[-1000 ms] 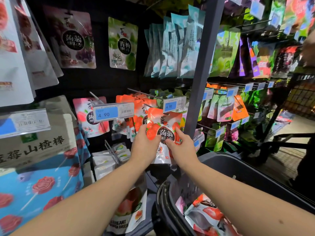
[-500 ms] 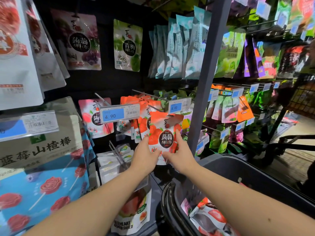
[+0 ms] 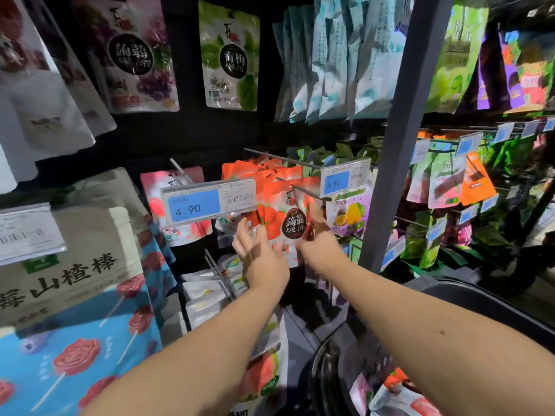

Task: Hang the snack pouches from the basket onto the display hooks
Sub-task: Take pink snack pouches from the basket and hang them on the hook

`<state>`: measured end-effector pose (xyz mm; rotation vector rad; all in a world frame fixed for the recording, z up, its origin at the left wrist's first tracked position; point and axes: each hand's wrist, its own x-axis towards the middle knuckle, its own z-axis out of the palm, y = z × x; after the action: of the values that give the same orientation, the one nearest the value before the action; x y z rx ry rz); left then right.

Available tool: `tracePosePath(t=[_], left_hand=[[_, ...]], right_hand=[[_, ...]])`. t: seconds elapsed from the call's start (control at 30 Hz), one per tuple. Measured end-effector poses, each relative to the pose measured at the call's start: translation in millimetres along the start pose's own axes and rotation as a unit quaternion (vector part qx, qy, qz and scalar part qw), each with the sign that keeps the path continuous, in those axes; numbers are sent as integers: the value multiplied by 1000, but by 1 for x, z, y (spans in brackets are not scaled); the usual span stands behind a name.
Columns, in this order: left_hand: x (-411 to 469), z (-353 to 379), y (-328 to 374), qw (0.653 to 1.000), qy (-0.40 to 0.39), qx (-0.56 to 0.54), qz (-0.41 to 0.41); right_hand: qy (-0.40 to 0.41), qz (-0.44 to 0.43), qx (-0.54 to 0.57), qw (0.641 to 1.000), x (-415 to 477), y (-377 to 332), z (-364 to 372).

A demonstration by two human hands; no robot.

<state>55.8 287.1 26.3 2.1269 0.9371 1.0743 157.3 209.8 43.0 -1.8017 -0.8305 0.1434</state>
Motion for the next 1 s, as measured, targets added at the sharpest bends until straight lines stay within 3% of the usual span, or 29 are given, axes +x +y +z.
tracePosePath(t=[0.23,0.47,0.57,0.7,1.0], left_hand=[[28,2,-13,1000,-17,-1,0],[47,-1,-22,1000,-13,-13,-22],[43,-7,-22,999,14,-37,-10],[43,-14,-16,996,52,-67,-28],[79,-34,-18,987,-44,-144,-52]], right_hand=[[-26,-30,-31,999,29,8,27],[25,-41,-55,997,47,6,47],[28,-22,-72,997,47,10,44],[-12,76,-49,996,44,17,31],[-7,31,-67,997,55,16,24]])
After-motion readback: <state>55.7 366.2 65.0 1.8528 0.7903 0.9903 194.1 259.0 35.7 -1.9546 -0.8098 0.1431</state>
